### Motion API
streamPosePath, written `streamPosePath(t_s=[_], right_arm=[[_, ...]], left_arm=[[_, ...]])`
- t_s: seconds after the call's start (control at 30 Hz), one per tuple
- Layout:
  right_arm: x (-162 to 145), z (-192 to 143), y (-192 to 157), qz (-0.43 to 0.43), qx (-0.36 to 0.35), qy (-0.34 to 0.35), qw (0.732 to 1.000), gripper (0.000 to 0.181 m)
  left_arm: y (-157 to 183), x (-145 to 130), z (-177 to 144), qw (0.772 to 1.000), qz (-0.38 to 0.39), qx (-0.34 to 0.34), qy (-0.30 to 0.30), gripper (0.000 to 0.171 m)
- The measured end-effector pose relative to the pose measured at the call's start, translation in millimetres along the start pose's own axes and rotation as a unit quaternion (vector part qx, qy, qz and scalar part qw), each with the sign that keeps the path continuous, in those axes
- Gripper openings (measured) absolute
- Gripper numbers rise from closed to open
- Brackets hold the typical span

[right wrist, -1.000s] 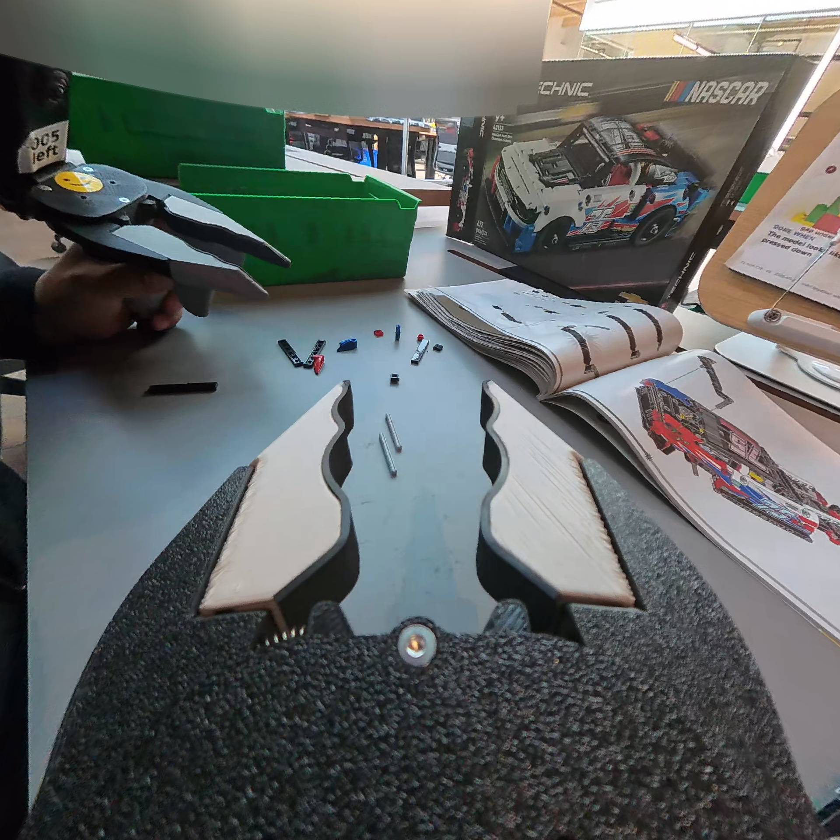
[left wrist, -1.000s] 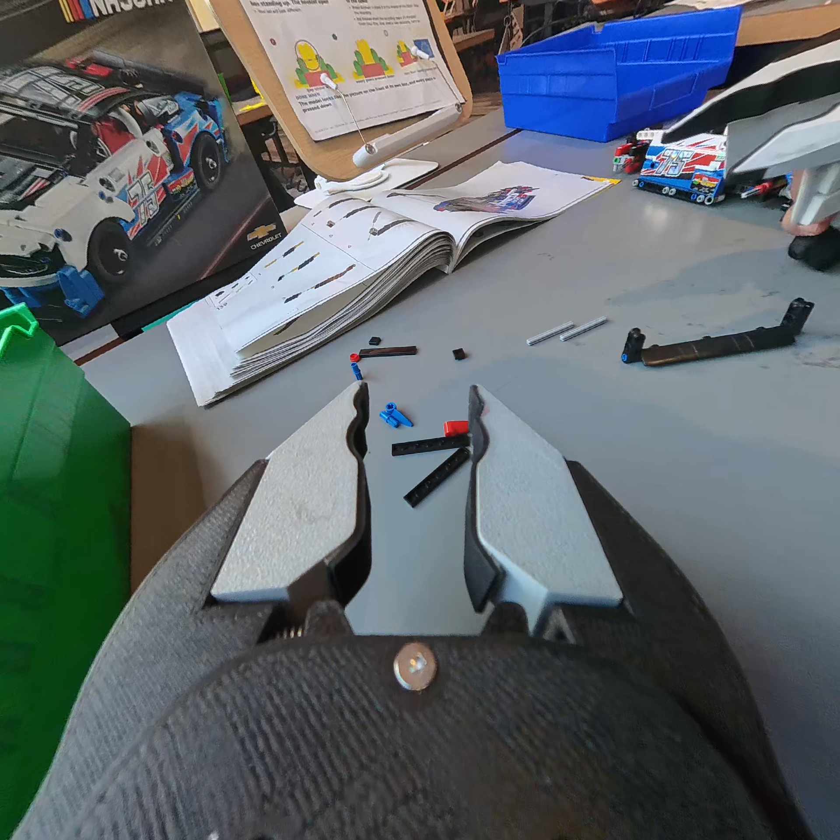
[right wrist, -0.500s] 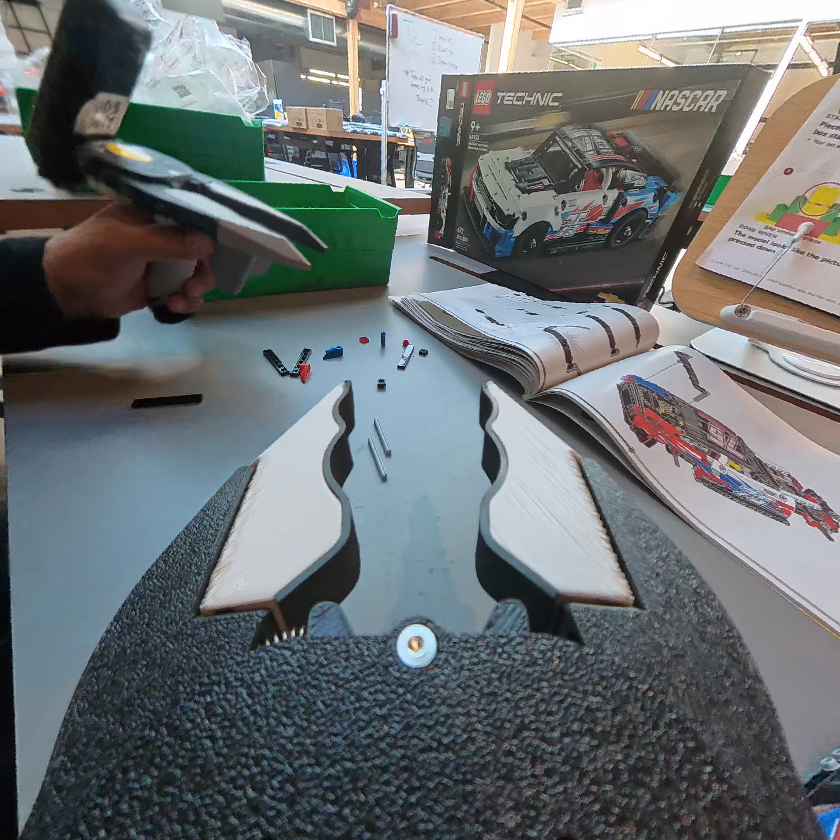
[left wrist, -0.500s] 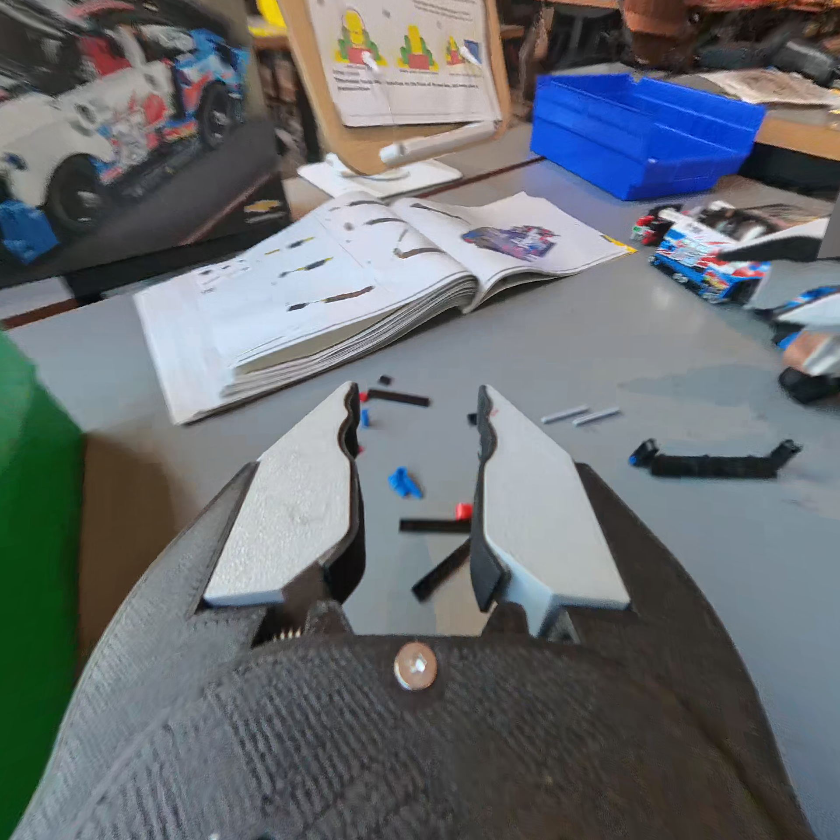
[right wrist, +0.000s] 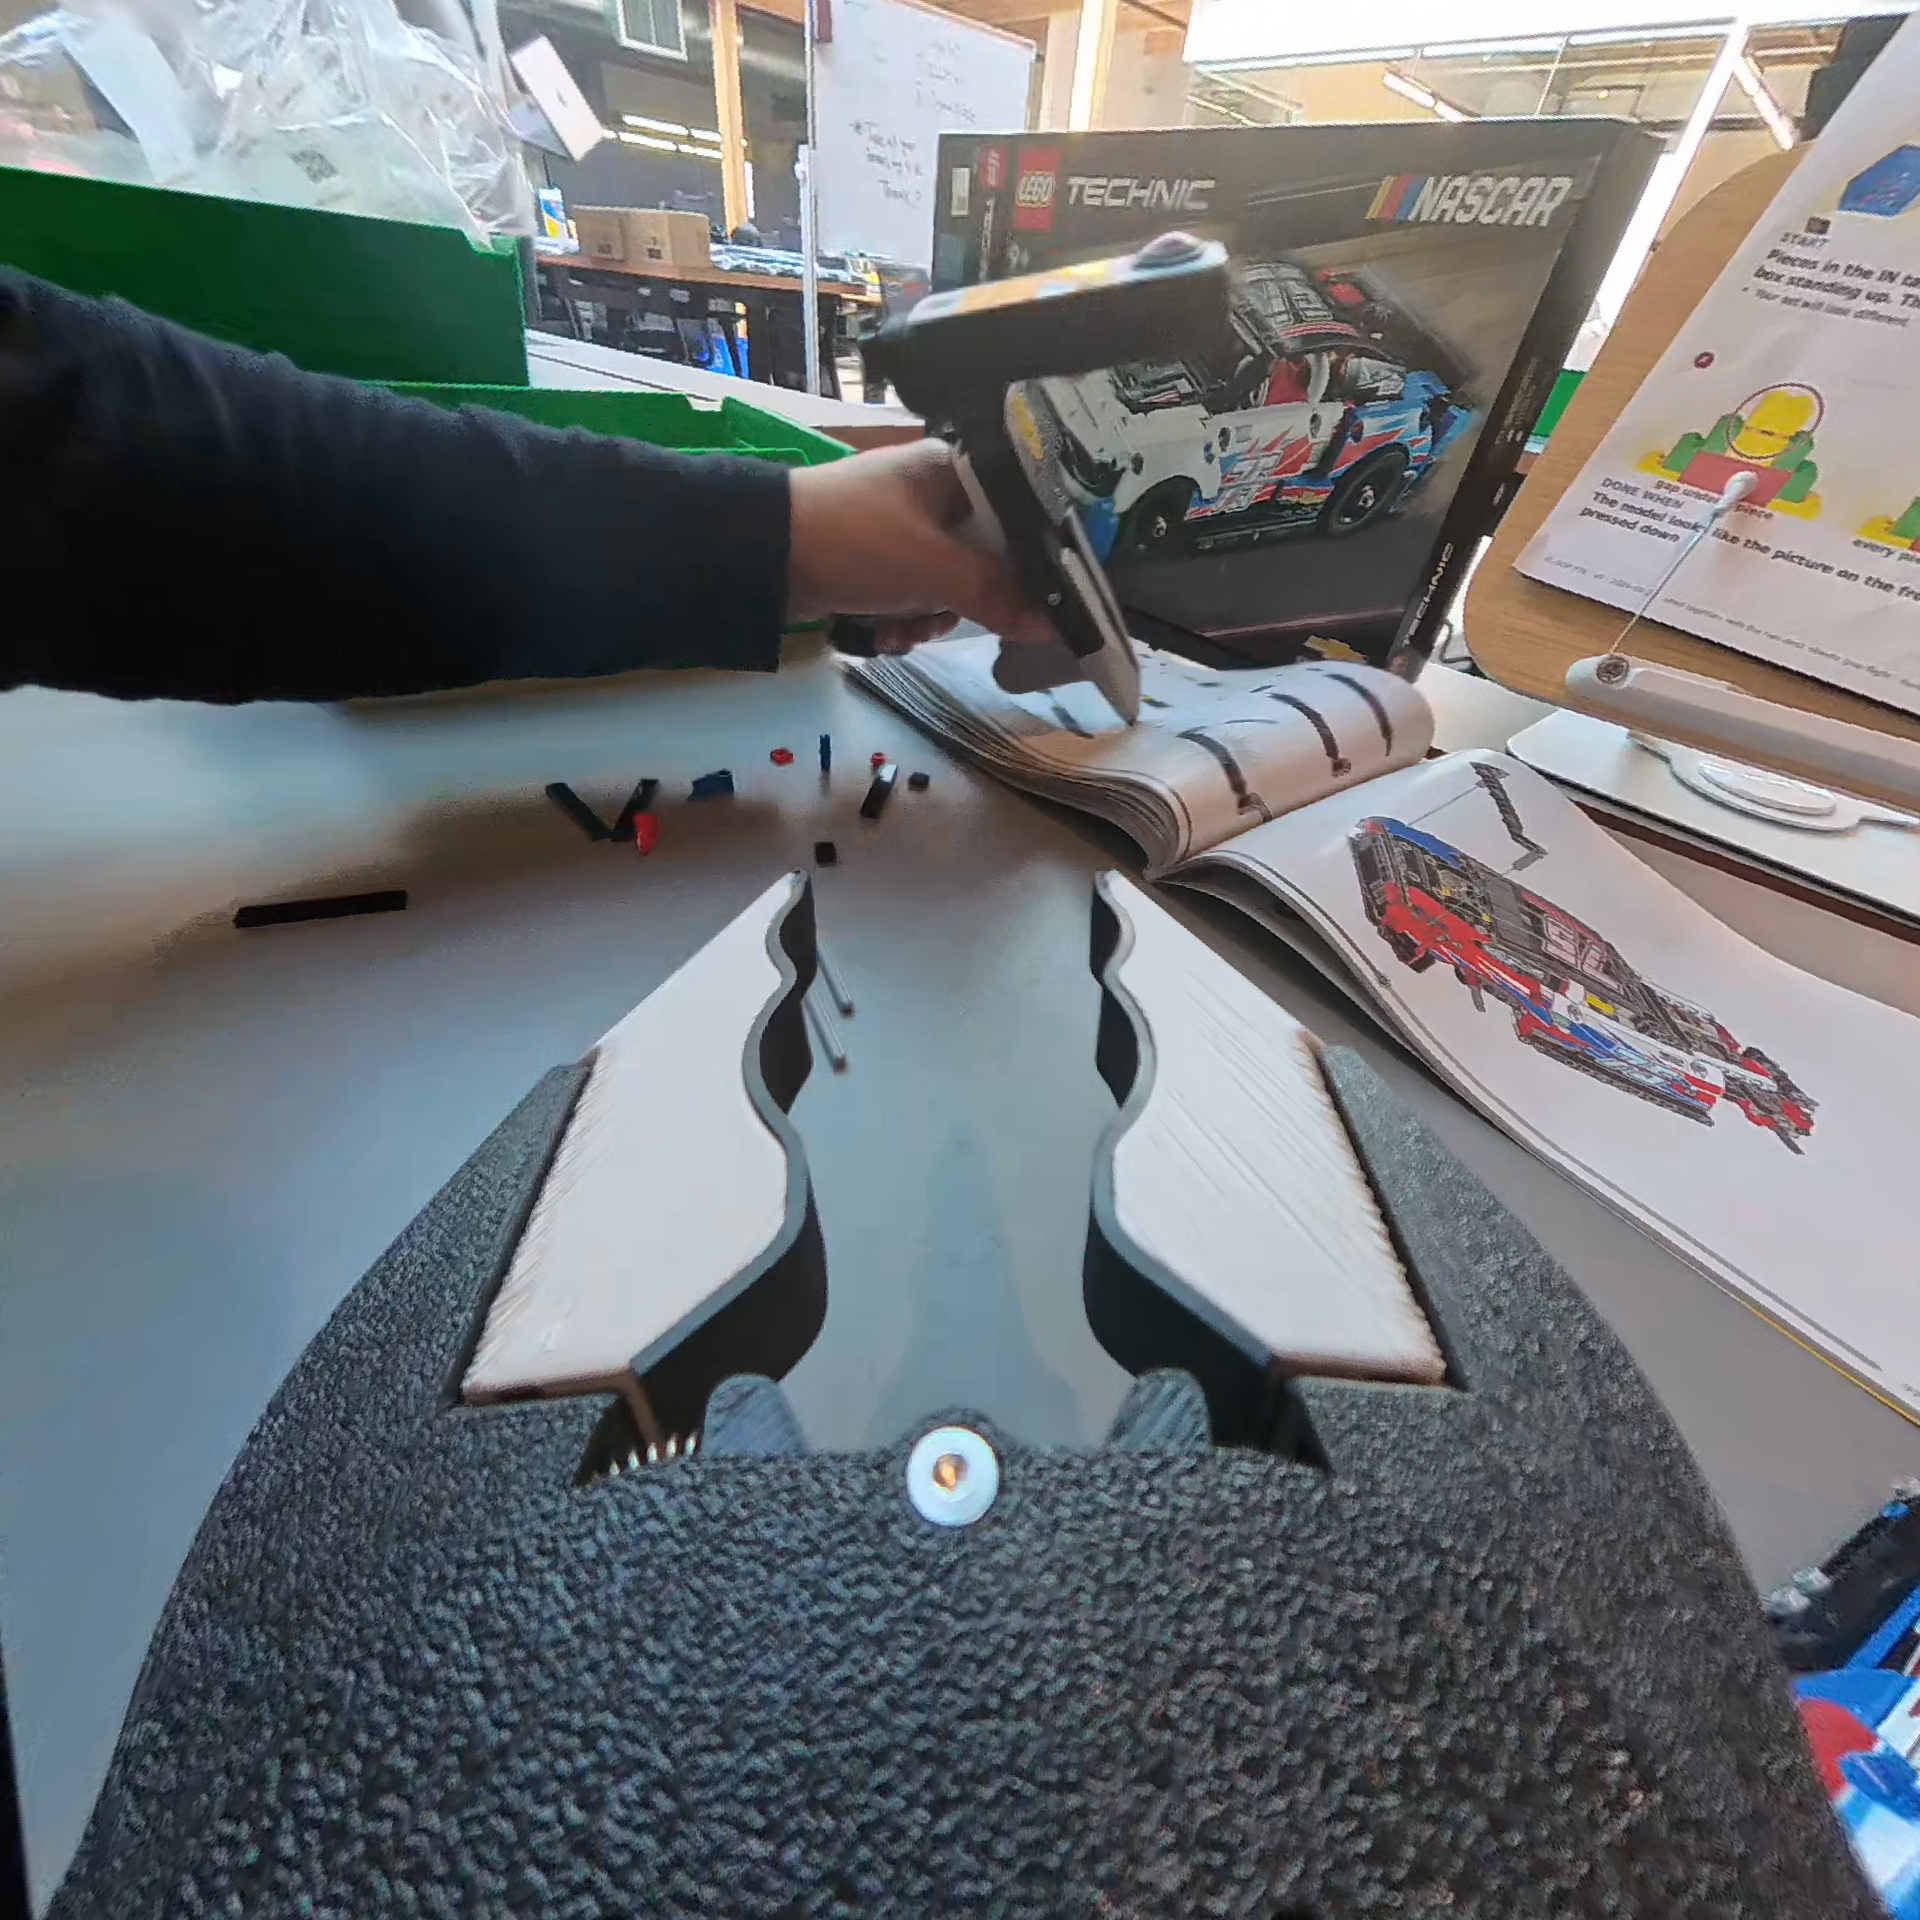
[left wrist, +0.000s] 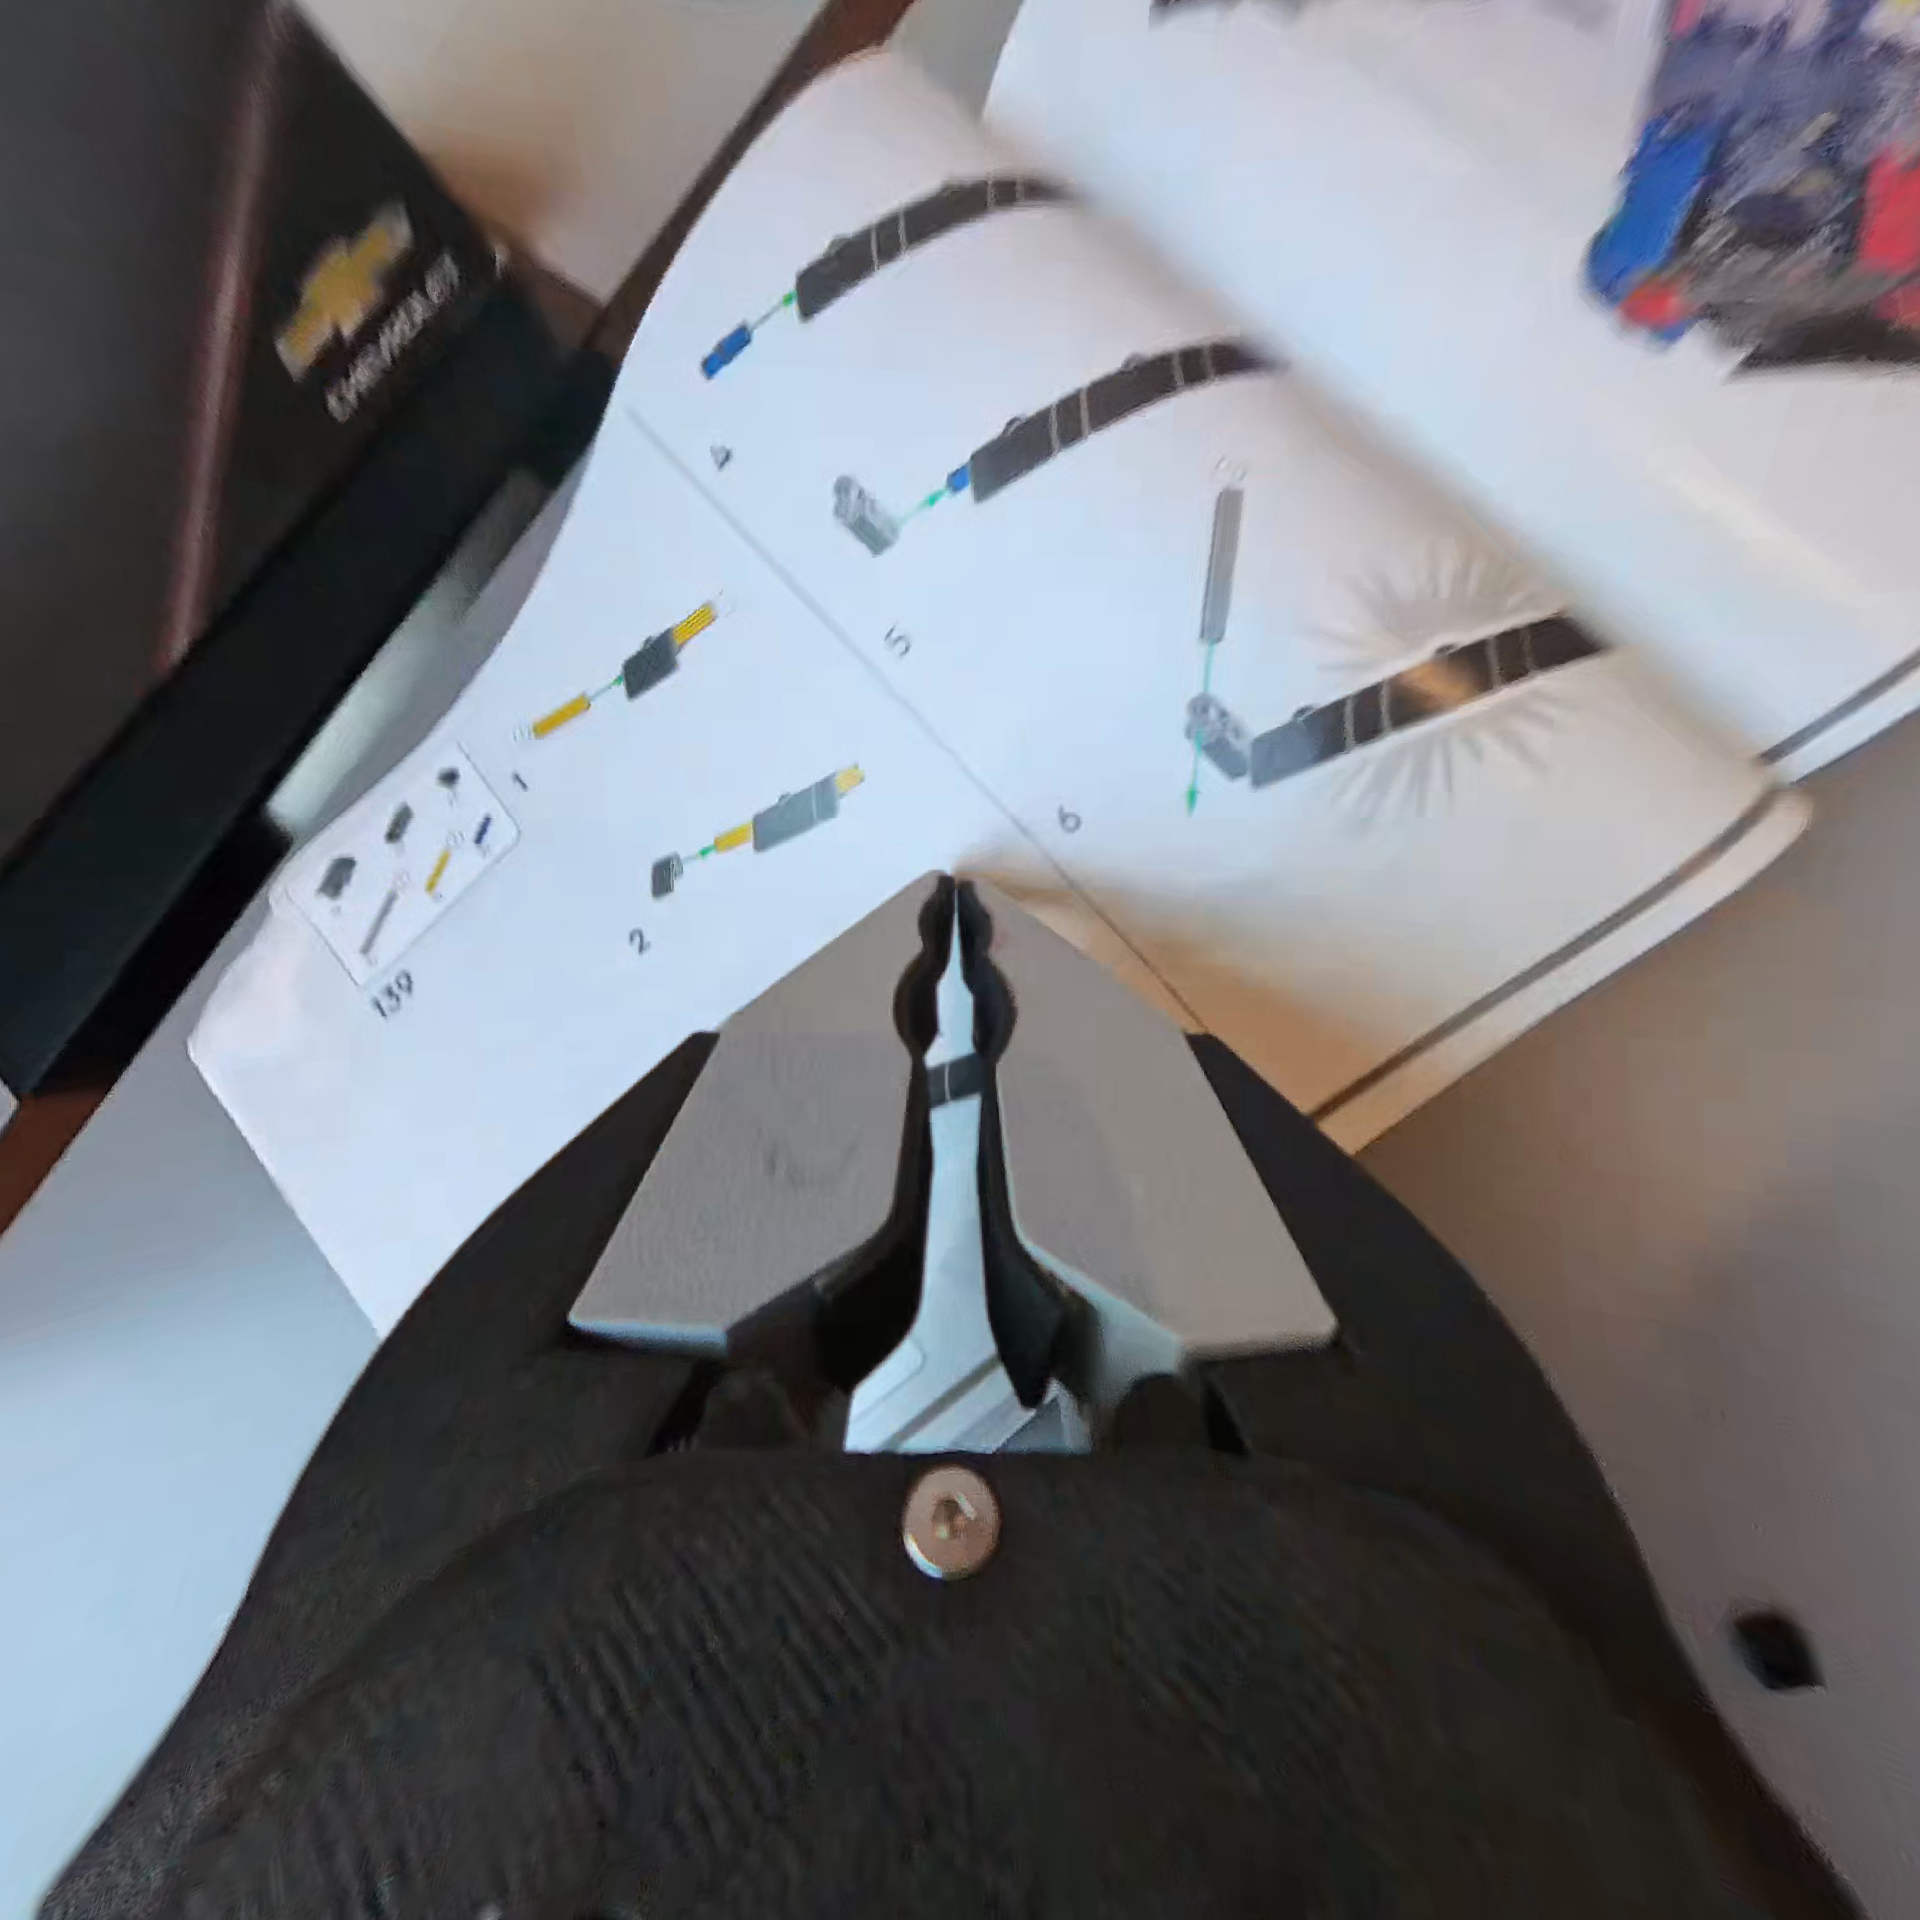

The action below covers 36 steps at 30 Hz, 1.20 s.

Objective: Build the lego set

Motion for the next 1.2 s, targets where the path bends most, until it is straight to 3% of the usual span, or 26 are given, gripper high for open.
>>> streamPosePath(t_s=[0.1,0.3,0.53,1.0,1.1,1.2], right_arm=[[-1,-1,7,0.008,-0.015,-0.004,1.0,0.047],[-10,4,3,-0.014,-0.012,-0.035,0.999,0.045],[-18,9,-2,-0.059,-0.012,-0.062,0.996,0.041],[-20,11,-4,-0.084,-0.013,-0.069,0.994,0.039],[-20,11,-4,-0.084,-0.012,-0.068,0.994,0.038],[-19,10,-4,-0.085,-0.014,-0.063,0.994,0.038]], left_arm=[[-8,-20,-3,1.0,-0.008,0.013,0.015,0.0],[-10,-26,-9,0.998,-0.019,0.01,0.063,0.0],[-10,-25,-7,0.998,0.019,-0.012,0.056,0.0],[-10,-25,-9,0.996,-0.053,-0.036,0.061,0.0],[-9,-17,-28,0.997,-0.036,-0.051,0.035,0.0],[-16,11,-71,0.998,-0.001,-0.026,0.059,0.0]])
Point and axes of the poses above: each gripper's, where its closed fingertips meet, z out along the fingers, x out of its top, y = z × x across the jaws, the point moved 1 cm from there along -z, back along the fingers, and after that the axes turned 13 degrees about y, right-handed, at the moved point
